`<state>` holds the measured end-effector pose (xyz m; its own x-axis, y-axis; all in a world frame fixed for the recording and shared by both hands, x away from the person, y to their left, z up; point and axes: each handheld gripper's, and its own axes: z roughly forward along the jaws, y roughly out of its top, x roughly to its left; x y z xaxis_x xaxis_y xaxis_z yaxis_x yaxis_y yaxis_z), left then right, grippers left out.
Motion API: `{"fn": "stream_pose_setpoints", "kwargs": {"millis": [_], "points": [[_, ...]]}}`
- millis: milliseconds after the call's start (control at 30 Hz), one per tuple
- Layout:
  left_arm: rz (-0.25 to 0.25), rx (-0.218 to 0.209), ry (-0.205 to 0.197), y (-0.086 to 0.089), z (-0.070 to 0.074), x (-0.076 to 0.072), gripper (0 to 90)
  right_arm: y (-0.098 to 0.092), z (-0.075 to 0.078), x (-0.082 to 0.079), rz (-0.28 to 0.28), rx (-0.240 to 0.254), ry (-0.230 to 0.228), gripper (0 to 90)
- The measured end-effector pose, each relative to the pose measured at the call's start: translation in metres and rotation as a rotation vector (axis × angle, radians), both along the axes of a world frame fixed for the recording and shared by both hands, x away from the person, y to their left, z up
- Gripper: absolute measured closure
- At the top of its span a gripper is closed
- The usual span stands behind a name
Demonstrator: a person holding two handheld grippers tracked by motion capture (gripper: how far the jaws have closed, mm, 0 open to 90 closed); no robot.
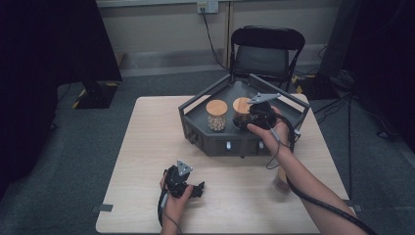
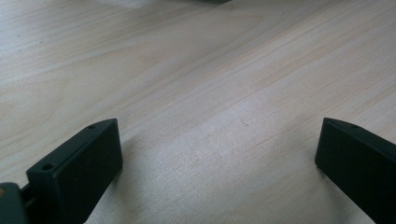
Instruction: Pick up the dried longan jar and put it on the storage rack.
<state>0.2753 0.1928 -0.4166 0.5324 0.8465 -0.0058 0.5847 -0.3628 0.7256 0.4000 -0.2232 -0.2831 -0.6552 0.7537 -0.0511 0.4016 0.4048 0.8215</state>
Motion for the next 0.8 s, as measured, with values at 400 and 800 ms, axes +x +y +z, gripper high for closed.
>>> {"fn": "stream_pose_setpoints", "kwargs": {"millis": [400,800], "points": [[0.000,0.000,0.000,0.0000,-0.0001,0.0000,0.2,0.0100,-0.0054,0.0012,0.004,-0.028,-0.001,25.3],[0.000,0.000,0.000,0.0000,-0.0001,0.0000,0.2,0.0084,-0.0072,0.0023,0.003,-0.016,-0.001,25.3]]}}
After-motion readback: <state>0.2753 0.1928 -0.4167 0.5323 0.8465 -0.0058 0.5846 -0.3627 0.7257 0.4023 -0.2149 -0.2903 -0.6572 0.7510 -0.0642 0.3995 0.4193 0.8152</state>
